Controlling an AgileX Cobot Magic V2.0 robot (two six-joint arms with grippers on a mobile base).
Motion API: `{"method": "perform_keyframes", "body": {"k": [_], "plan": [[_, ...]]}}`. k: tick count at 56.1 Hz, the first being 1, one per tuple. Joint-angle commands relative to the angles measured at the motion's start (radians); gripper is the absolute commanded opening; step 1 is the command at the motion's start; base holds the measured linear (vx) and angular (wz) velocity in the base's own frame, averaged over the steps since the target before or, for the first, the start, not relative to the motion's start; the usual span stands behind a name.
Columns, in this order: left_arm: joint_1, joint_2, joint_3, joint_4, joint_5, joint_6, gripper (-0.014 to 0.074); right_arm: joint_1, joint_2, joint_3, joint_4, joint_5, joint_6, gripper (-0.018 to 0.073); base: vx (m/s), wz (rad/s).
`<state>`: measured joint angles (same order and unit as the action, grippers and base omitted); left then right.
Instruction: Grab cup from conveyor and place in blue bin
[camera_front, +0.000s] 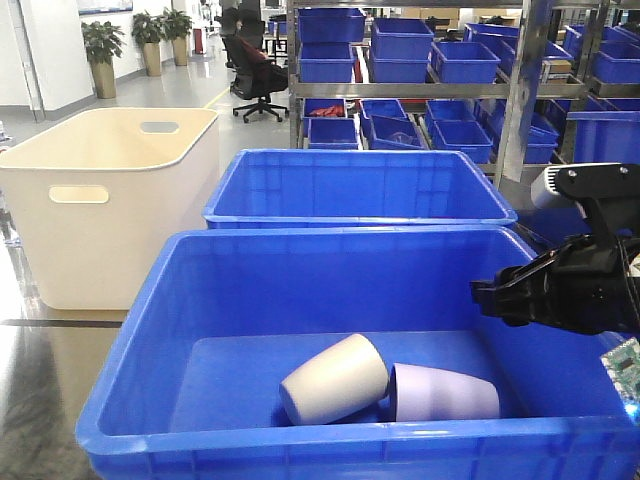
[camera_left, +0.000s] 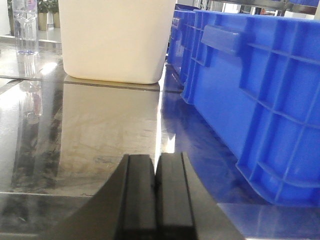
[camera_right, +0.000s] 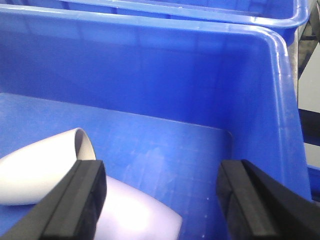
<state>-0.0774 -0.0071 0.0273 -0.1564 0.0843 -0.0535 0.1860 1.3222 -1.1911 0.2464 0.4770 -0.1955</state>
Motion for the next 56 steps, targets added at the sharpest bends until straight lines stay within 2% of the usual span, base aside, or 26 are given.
{"method": "perform_keyframes", "body": {"k": [1, 31, 42, 56], "plan": [[0.001, -0.009, 0.006, -0.010, -0.077, 0.003, -0.0007, 0.000, -0.028, -0.031, 0.001, -0.079, -0.009, 0.0532, 0.00, 0.00], [0.001, -0.009, 0.006, -0.010, -0.077, 0.003, -0.0007, 0.000, -0.028, -0.031, 0.001, -0.080, -0.009, 0.0532, 0.00, 0.00], [0.001, -0.009, 0.006, -0.010, -0.077, 0.003, -0.0007, -0.003, -0.017, -0.031, -0.052, -0.219, -0.012, 0.0521, 0.00, 0.00], [0.001, -0.009, 0.006, -0.010, -0.077, 0.003, -0.0007, 0.001, -0.029, -0.031, -0.051, -0.214, -0.011, 0.0508, 0.00, 0.00]]}}
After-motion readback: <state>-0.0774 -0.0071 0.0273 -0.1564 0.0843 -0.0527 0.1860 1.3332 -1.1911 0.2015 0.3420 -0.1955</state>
